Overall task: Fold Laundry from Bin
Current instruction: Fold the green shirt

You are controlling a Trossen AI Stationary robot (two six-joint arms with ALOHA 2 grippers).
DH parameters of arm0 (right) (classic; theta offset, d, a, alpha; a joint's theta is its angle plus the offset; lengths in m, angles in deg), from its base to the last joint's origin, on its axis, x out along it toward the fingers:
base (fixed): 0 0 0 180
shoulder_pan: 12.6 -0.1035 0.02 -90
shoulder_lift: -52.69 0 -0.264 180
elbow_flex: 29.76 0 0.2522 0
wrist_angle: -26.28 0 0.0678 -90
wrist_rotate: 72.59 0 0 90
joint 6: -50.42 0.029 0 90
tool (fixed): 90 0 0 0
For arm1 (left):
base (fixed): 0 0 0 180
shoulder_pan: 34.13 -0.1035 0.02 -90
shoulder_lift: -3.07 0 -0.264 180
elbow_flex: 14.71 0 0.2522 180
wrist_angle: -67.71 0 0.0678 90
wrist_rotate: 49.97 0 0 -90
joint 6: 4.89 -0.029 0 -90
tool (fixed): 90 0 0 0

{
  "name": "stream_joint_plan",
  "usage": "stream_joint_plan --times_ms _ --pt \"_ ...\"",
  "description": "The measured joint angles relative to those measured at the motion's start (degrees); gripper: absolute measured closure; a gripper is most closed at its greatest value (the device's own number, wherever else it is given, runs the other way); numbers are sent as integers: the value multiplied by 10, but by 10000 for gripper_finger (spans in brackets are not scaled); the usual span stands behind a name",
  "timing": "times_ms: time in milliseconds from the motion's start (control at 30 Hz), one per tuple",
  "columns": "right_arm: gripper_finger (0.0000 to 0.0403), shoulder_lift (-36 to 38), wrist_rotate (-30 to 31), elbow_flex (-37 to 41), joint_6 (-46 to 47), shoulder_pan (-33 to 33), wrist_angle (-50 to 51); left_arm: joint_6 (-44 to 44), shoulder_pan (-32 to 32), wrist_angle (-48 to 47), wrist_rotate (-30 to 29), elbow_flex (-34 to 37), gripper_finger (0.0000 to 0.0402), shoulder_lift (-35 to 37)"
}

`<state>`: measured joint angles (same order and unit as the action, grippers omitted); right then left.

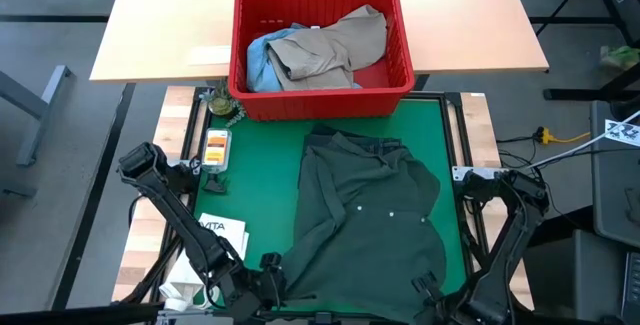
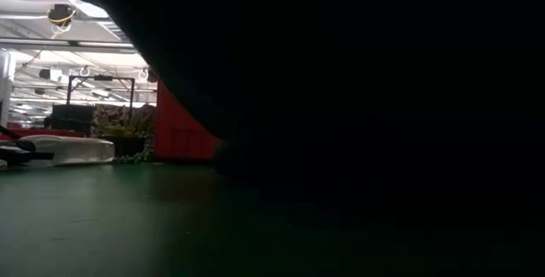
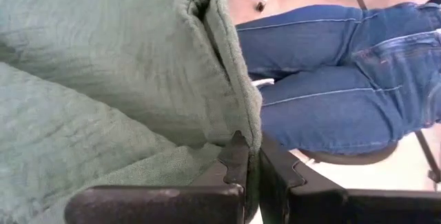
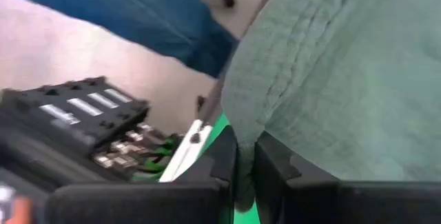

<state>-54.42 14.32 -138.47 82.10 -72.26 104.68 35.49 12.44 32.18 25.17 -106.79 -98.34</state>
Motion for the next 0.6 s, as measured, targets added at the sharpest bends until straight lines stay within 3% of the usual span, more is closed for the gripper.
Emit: stream_joint_plan --times_ms 167,367,600 --pt "371 0 41 14 -2 0 6 1 0 -3 11 0 392 -31" --pt "371 0 14 59 -2 0 -19 80 4 -4 100 0 392 -82" --pt "371 0 0 74 -3 0 -40 165 3 -5 103 0 376 -127"
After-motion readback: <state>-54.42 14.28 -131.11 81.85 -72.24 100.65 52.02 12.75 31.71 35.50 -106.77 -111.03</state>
